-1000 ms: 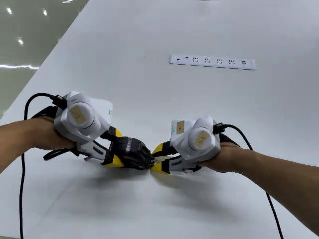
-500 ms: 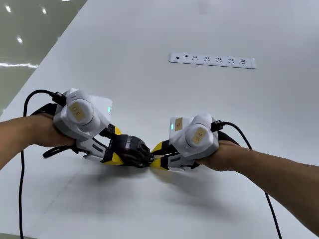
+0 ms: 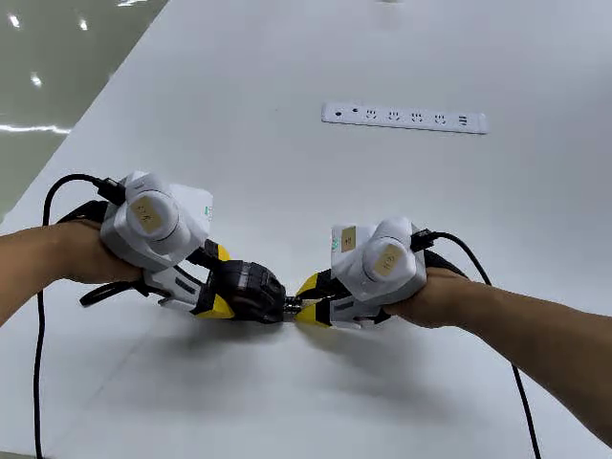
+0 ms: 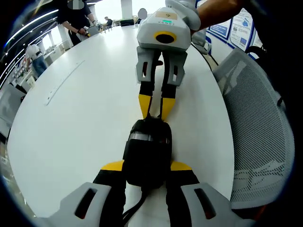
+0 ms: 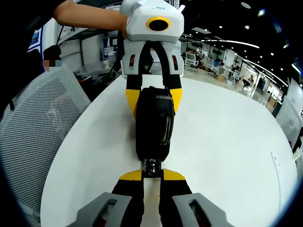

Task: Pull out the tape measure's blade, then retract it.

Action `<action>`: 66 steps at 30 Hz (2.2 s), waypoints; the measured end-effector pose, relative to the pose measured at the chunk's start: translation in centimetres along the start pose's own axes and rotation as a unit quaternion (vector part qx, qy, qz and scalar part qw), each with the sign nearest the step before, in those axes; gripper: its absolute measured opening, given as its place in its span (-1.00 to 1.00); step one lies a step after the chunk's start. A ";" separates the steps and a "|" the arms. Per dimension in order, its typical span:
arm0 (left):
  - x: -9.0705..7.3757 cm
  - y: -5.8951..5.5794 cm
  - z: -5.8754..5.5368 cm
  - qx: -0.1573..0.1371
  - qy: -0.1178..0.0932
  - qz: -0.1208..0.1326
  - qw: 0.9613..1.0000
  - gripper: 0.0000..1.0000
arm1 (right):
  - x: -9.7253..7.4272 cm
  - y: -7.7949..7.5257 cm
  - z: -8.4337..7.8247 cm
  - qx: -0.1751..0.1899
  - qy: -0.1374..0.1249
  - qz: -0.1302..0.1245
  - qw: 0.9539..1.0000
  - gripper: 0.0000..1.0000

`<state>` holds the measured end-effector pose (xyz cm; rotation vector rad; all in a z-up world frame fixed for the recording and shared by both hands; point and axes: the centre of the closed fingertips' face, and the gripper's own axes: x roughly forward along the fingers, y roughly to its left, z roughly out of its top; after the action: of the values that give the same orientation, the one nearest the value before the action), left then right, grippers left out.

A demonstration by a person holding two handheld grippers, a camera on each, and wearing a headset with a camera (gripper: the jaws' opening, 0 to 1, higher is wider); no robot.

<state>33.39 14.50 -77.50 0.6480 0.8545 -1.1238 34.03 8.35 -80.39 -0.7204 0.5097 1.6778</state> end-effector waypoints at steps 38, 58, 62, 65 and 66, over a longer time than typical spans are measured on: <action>0.0 0.0 0.1 -0.004 0.000 -0.004 1.000 -0.46 | -3.4 0.3 -3.7 0.017 0.016 -0.007 1.000 -0.85; -0.1 0.0 0.0 -0.008 0.001 -0.007 1.000 -0.46 | -6.0 0.5 -5.8 0.026 0.025 -0.017 0.999 -0.85; -0.1 0.0 0.0 -0.007 0.001 -0.006 1.000 -0.46 | -6.4 0.6 -6.2 0.031 0.026 -0.018 0.999 -0.85; -0.1 0.0 -0.1 -0.008 0.001 -0.006 1.000 -0.46 | -6.8 0.6 -6.5 0.031 0.028 -0.020 0.999 -0.85; -0.1 0.1 -0.1 -0.008 0.001 -0.006 1.000 -0.46 | -7.0 0.6 -6.7 0.031 0.029 -0.021 0.999 -0.85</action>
<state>33.42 14.60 -77.47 0.6326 0.8696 -1.1261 35.61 -1.23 -80.33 -0.7317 0.5822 1.5994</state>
